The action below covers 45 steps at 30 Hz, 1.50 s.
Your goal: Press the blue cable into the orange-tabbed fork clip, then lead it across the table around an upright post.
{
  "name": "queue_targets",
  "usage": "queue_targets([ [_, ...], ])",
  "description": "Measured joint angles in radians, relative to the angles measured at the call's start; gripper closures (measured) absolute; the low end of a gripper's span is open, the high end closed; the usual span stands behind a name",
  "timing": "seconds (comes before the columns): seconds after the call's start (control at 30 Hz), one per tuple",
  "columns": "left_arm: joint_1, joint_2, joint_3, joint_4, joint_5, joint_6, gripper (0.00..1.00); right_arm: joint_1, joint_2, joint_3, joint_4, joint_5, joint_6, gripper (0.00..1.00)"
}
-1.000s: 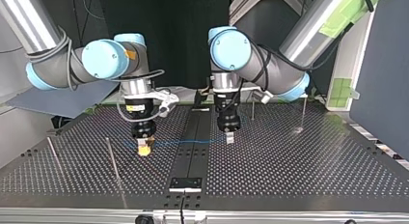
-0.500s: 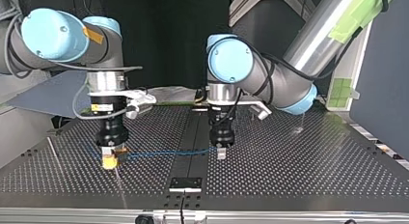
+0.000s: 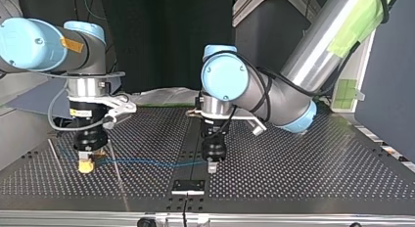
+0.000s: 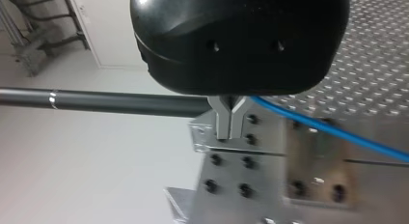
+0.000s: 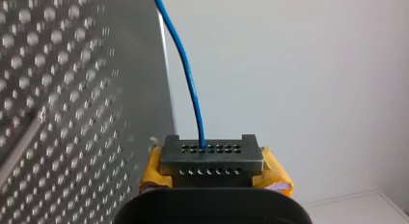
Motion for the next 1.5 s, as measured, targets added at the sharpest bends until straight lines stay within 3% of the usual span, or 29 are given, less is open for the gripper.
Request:
queue_targets([
  [0.3,-0.016,-0.032,0.087,-0.041,0.022,0.0,1.0,-0.08,-0.002,0.0,0.022,-0.032,0.006,1.0],
  [0.4,-0.032,-0.057,0.114,-0.066,0.021,0.001,1.0,-0.096,-0.002,0.0,0.023,-0.036,0.005,1.0],
  [1.1,-0.122,-0.247,0.305,-0.175,0.019,-0.009,1.0,-0.141,0.005,0.0,0.023,-0.038,0.004,1.0],
  [1.5,-0.155,-0.348,0.425,-0.186,0.019,-0.025,1.0,-0.171,0.038,-0.001,0.022,-0.039,0.004,1.0],
])
